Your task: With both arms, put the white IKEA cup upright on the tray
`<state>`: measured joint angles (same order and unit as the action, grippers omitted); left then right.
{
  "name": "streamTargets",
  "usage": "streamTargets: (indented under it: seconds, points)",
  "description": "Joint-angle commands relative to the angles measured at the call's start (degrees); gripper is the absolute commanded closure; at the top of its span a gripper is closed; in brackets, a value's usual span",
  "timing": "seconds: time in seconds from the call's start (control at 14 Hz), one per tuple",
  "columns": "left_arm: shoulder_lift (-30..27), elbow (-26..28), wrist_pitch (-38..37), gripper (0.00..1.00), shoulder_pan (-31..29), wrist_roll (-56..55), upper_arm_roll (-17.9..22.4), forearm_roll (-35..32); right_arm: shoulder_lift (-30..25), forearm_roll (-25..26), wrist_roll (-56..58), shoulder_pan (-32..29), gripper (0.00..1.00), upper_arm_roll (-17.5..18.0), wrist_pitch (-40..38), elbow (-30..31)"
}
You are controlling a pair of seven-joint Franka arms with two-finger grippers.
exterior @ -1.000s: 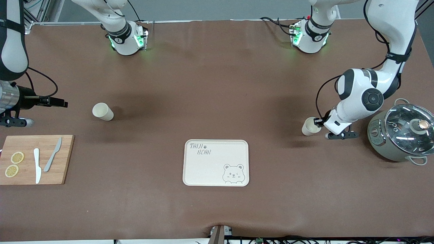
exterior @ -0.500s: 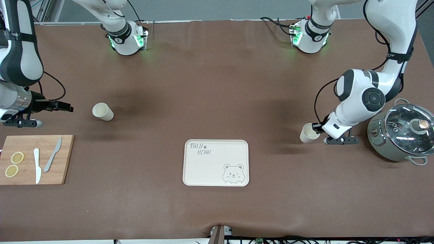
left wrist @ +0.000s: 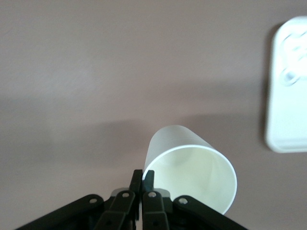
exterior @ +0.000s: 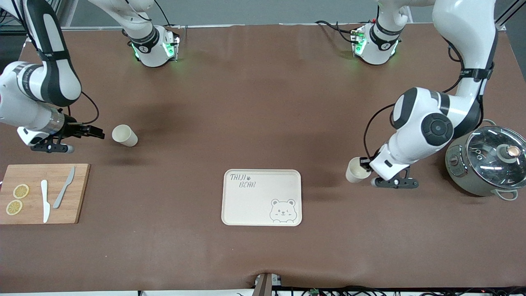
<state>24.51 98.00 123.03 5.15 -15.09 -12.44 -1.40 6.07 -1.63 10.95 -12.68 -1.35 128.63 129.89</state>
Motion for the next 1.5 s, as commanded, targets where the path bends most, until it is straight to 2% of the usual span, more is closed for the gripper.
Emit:
streamTargets:
  seconds: [0.0,0.29,0.5,0.57,0.64,0.79,1.07,1.14,1.43]
  points:
    - [8.5,-12.8,-3.1,1.00,3.8,-5.0,0.1,-0.1,-1.8,-0.6,1.0,-0.4,0.00,0.6,4.5,4.4]
    - [16.3,-23.1,-3.4,1.00,8.5,-14.3,0.2,1.0,-1.3,-0.7,0.7,0.2,0.00,0.6,10.1,8.6]
    - [20.7,-28.2,-2.4,1.00,11.6,-22.0,0.3,1.0,-1.0,-0.9,0.2,1.2,0.00,0.6,11.7,9.8]
    - [21.7,-28.7,-1.3,1.00,12.8,-23.0,0.4,1.0,-0.9,-0.9,0.2,1.4,0.07,0.6,14.3,11.2]
    - [22.5,-28.7,0.3,1.00,13.7,-24.3,0.5,1.0,-0.8,-0.9,0.2,1.9,0.18,0.6,16.8,12.4]
    - [24.7,-29.5,3.7,1.00,15.8,-27.1,0.5,1.0,0.3,-0.9,0.1,2.4,0.47,0.6,19.7,13.5]
    - [28.7,-32.4,4.1,1.00,18.8,-29.2,1.7,1.0,2.3,-1.4,0.0,2.1,0.96,0.6,21.3,13.5]
    - [28.8,-32.4,4.1,1.00,18.9,-29.2,1.8,1.0,2.4,-1.5,-0.5,2.1,1.00,0.6,21.2,13.5]
    - [28.6,-32.3,1.1,1.00,19.5,-29.2,3.4,1.0,2.4,-1.5,-2.8,2.5,1.00,0.6,21.0,13.5]
